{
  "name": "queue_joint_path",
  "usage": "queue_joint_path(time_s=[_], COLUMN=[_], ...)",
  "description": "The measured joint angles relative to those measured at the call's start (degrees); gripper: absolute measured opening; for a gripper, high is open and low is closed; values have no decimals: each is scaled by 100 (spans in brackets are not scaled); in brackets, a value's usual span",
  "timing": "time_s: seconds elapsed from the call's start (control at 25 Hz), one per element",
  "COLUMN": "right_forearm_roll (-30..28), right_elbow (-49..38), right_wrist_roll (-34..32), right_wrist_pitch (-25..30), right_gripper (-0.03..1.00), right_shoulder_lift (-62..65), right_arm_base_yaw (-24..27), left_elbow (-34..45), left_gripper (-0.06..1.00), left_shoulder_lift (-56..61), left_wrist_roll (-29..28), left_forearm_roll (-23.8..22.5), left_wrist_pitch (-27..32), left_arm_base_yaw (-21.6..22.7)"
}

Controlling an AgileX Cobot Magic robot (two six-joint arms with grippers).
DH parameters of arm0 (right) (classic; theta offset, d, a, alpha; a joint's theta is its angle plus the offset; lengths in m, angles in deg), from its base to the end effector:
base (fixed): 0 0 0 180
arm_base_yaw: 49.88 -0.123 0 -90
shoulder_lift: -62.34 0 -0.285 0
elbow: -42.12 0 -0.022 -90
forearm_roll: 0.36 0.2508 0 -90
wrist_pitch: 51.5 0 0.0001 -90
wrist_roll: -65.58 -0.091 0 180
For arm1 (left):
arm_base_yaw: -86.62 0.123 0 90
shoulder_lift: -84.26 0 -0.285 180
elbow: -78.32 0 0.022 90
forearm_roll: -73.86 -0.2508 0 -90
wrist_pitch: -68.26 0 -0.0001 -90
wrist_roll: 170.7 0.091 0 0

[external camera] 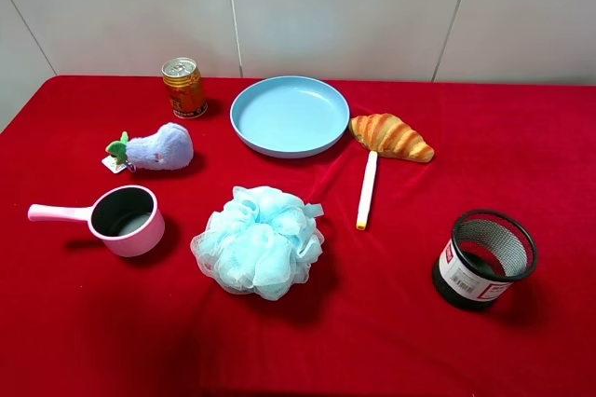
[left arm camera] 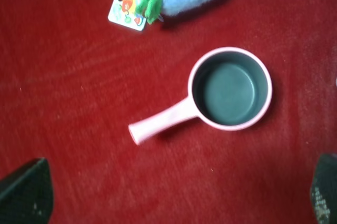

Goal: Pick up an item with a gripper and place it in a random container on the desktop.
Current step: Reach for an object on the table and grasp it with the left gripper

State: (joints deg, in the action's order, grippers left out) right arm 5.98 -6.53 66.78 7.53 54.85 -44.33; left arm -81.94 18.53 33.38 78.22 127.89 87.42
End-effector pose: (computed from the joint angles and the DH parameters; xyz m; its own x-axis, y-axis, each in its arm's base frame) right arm -0.0037 0.0090 0.2798 -0.4202 0.0770 -0.9042 0.0261 0.9970 0.0728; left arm 0.1832 -0.0034 0.3501 -0.7516 0.3613 -0.5519 0.3272 0.9307 0.1637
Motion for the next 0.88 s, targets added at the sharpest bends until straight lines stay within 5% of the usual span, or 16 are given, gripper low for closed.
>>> queue_joint_path(time_s=[0.88], right_forearm_roll=[0], right_elbow=[0], right_wrist_roll=[0], right_wrist_pitch=[0], right_gripper=[69], right_shoulder_lift=[0], right_arm_base_yaw=[0], left_elbow=[-881], left_gripper=[97], left_shoulder_lift=[-2473], left_wrist_roll=[1226], left_forearm_roll=[0], left_wrist_pitch=[-212], left_arm_base_yaw=[0])
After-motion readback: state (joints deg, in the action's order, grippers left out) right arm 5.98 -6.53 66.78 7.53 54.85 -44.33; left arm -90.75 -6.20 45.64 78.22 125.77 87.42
